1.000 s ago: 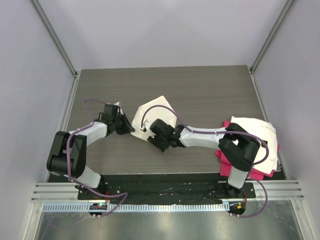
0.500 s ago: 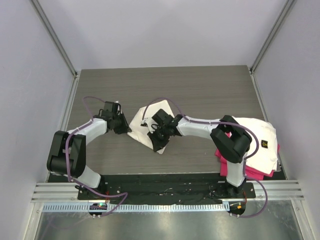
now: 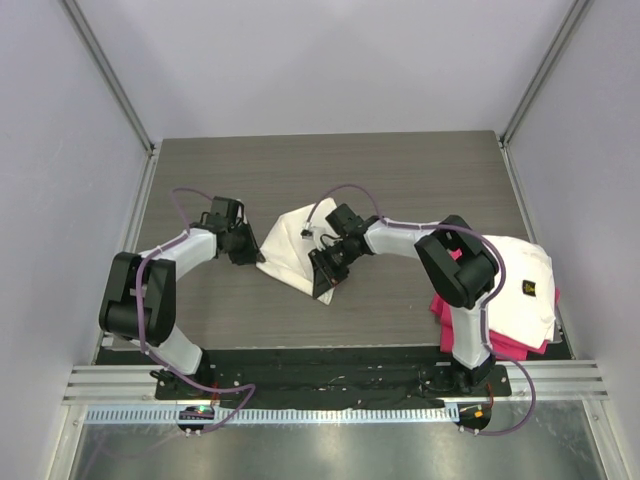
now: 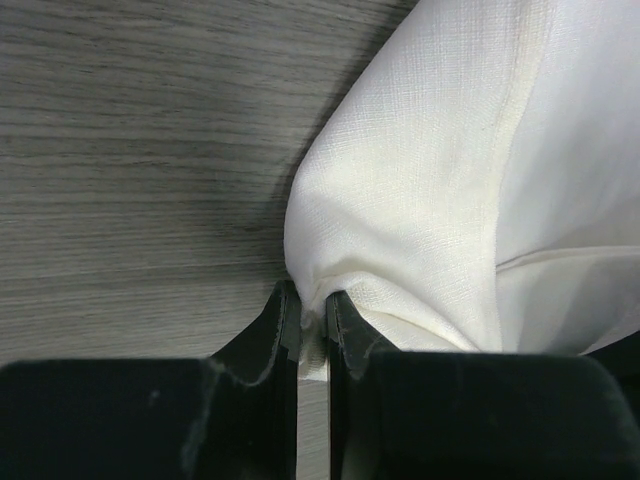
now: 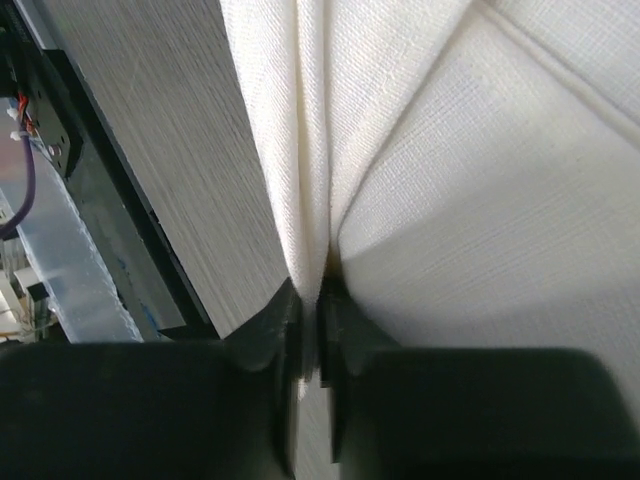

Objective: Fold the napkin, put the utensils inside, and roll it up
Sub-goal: Roll the napkin with the utensil

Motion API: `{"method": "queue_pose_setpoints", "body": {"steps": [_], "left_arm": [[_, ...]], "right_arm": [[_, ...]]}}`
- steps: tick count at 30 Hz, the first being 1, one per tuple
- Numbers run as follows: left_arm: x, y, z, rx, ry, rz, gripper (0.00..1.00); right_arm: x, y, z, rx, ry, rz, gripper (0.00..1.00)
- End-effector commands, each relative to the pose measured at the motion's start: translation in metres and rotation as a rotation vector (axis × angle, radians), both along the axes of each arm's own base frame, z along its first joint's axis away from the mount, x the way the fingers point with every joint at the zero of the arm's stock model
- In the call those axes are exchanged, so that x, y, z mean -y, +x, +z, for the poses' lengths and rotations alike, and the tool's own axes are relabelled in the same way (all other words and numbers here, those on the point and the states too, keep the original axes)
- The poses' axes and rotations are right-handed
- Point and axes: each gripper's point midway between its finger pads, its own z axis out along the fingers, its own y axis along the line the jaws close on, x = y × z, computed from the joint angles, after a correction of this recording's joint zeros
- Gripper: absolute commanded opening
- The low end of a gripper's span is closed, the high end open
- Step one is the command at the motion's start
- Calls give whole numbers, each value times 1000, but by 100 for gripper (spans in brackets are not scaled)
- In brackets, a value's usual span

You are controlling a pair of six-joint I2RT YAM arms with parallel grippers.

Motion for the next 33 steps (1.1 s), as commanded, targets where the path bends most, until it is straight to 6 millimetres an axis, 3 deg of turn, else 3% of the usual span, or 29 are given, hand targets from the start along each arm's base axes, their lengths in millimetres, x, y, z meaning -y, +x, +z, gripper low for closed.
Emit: {"method": "queue_pose_setpoints", "body": {"steps": [1,3,4,7,9,13,18,24,27,31,33], "left_arm": [[-17,-8,-16,-46,95,-3,0],[-16,-8,-15,-46,92,-6,0],[-16,-7,-14,-43,90,-6,0],[-15,-7,-14,-45,88,-8,0],[-15,-7,-15,-48,89,-8,0],[-16,-7,-12,-43,88,-4,0],[-16,-8,-12,-43,90,-6,0],[-16,-9,-10,-44,90,-5,0],[-16,-9,-8,-39,90,-3,0],[-15,-10,-10,-46,86,-5,0],[-14,-12,-11,-52,87,-8,0]], "right_arm": [[3,6,37,92,3,-35,32],[1,10,56,160,12,-45,41],[-2,12,78,224,42,-41,46],[-10,11,107,356,65,-31,53],[-20,1,116,380,86,0,56],[-30,-17,102,295,89,44,54],[-24,-23,67,221,14,62,43],[-1,-8,35,170,-83,13,33],[9,-1,23,154,-113,-14,33],[11,3,15,159,-132,-10,32],[7,3,22,159,-116,-8,31]]}}
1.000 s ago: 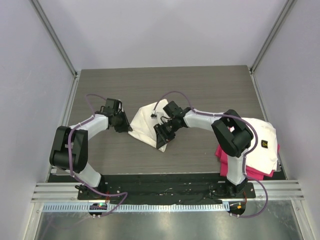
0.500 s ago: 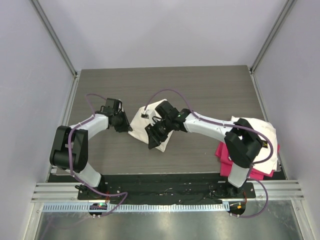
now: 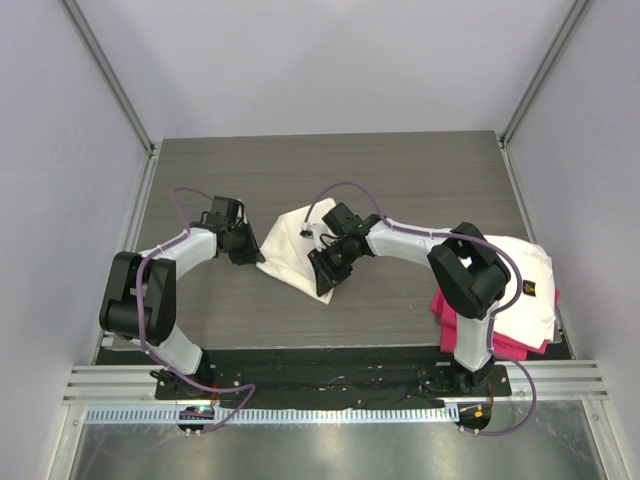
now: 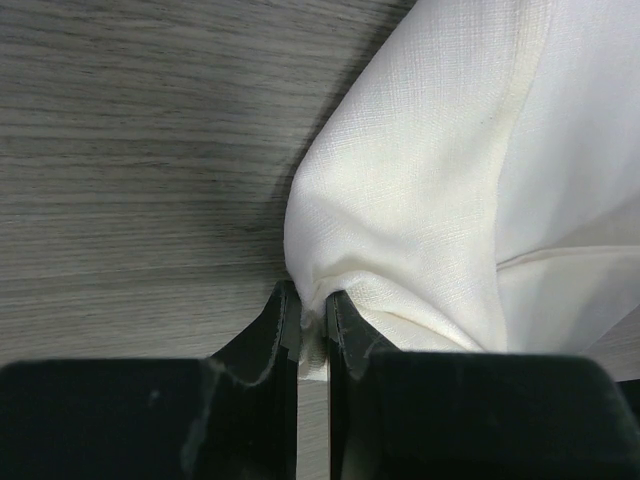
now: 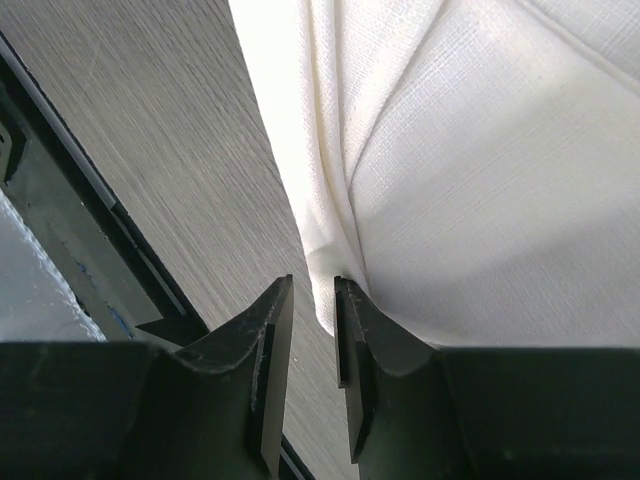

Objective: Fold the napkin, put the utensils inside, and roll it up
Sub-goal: Roll the napkin with the utensil

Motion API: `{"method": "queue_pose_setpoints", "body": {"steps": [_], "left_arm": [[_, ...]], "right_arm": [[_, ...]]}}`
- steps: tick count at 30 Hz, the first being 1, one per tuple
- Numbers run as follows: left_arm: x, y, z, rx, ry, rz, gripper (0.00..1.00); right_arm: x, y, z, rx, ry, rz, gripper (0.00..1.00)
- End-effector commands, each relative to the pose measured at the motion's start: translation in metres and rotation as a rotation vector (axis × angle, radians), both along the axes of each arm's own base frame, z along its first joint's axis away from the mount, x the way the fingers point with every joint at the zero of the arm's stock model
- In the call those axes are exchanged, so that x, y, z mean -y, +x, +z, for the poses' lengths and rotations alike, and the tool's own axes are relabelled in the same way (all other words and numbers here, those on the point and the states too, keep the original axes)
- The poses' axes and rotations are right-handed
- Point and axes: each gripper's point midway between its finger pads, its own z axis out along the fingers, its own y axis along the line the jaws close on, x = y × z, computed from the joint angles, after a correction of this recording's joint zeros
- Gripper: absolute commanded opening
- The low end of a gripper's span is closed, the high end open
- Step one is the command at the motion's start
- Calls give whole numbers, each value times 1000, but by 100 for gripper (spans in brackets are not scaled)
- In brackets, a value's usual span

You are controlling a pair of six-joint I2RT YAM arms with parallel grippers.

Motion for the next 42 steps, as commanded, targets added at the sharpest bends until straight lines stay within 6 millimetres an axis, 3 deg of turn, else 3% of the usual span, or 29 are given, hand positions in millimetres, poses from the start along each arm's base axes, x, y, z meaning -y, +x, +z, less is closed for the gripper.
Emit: {"method": "queue_pose_setpoints", "body": {"steps": [1,4,5,8,12,13,15,17,18,23,32,42], "left_arm": [[-15,-11,-10,-46,86,-6,0],[-12,-12,-8,-49,78,-9,0],[-12,-11,-7,-49,72,-7,0],[-8,-11,-4,-58,52,-11,0],[-6,-12,-5,-64,43,-13,0],[-6,-12,-6,-65,42,-10,0],[-5,-12,-5,-65,38,-10,0],[-4,-12,-4,-66,34,-12,0],[-3,-12,-4,-66,27,-12,0],[-3,-14,-5,-74,22,-12,0],[-2,-14,-3,-68,18,-15,0],[-2,-15,-1,-62,18,-15,0]], "right_arm": [[-7,3,17,48,28,24,31],[-22,4,51,167,65,51,33],[-27,5,74,246,97,65,42],[-43,13,108,515,96,61,54],[-48,44,112,834,1,-51,60],[-57,37,110,874,0,-36,62],[-66,46,98,974,-61,-32,63],[-82,42,95,1021,-56,-19,62],[-85,40,79,1024,-82,8,62],[-109,42,65,1067,-61,31,60],[-119,48,38,1082,-116,115,60],[-105,60,-2,1053,-260,141,51]]}}
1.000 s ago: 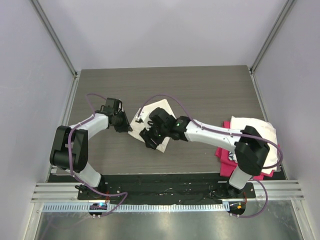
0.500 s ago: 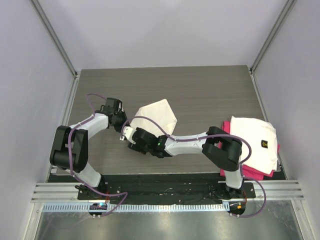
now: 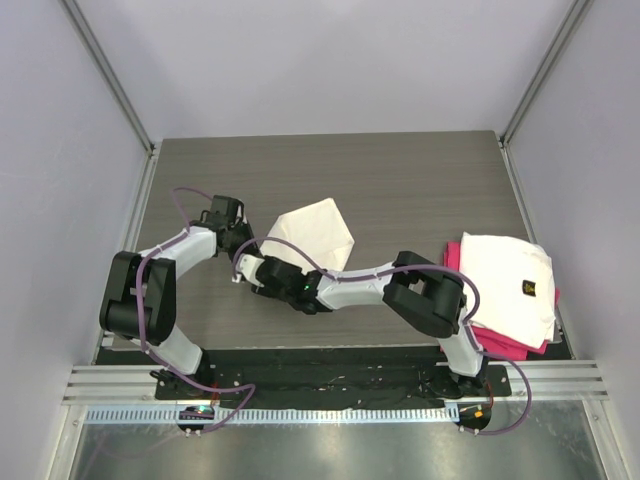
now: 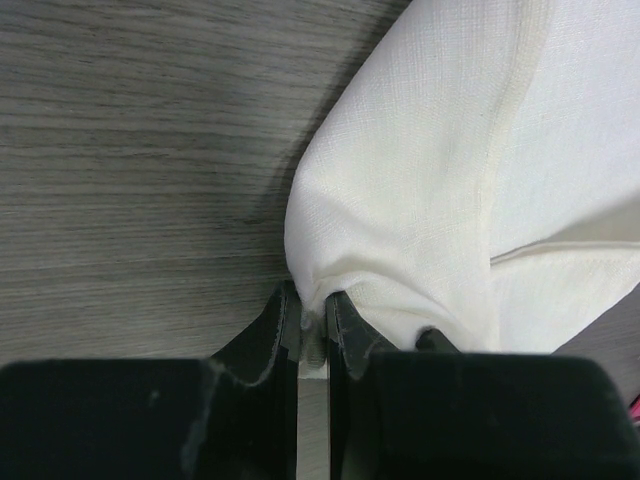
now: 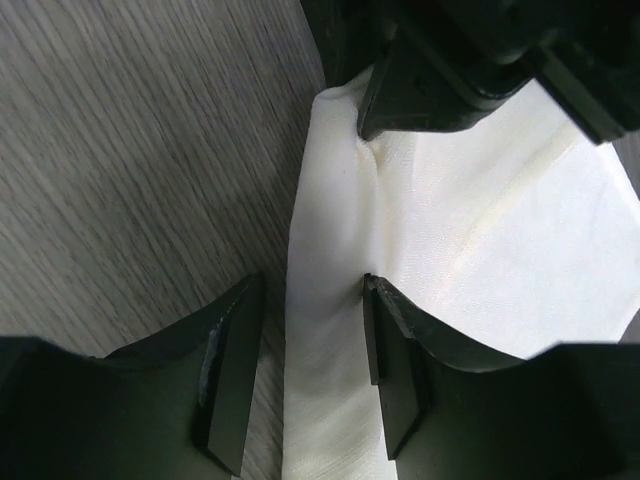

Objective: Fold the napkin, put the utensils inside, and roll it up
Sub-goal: Roll the napkin with the utensil

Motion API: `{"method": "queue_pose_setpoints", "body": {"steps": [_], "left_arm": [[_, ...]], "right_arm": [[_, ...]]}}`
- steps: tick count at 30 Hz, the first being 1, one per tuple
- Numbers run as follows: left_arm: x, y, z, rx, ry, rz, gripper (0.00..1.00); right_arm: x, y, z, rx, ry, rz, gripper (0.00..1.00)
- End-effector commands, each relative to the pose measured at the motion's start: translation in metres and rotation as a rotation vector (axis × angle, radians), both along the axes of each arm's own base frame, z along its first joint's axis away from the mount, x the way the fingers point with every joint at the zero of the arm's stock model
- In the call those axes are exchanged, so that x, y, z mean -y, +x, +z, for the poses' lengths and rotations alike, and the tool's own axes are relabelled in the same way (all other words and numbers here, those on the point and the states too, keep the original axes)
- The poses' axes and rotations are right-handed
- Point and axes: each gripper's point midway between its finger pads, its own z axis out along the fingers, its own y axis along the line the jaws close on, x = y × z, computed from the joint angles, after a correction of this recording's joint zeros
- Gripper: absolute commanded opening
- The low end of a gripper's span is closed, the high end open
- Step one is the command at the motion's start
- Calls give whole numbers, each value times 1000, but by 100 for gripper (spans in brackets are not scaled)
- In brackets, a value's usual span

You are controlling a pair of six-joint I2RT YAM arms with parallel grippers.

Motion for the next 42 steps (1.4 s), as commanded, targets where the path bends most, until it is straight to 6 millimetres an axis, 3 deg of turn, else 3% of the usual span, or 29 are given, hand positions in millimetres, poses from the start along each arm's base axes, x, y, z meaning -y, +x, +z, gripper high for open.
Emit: {"method": "queue_pose_setpoints", "body": {"steps": [1,9,14,16,17,19,20,23,27,32,33,42], "left_arm": [[-4,-13,-2,-39,27,-12,0],[-2,-11,2,-17,14,-7,0],[1,-4,17,53,-19,8,0],[1,0,24,110,-34,29,13],[2,2,29,133,-48,45,24],[2,3,38,176,-60,56,36],[0,3,39,183,-56,64,46],[-6,3,41,200,-36,85,57],[-8,-3,40,222,-39,96,60],[2,-8,55,345,-134,86,64],[3,-14,49,335,-150,78,65],[-1,-29,30,314,-142,88,66]], "right_arm": [[1,10,-2,-12,-11,-29,50],[16,-4,-38,-315,-7,7,44],[18,-33,-62,-586,1,67,34],[23,-36,-66,-667,11,61,29],[24,-41,-69,-712,21,56,25],[24,-47,-66,-790,49,68,22],[25,-49,-64,-818,62,63,20],[24,-57,-56,-910,107,84,18],[19,-69,-42,-1053,182,125,17],[15,-64,-31,-1155,250,132,16],[16,-64,-30,-1175,253,129,15],[20,-54,-44,-1278,266,104,15]]}}
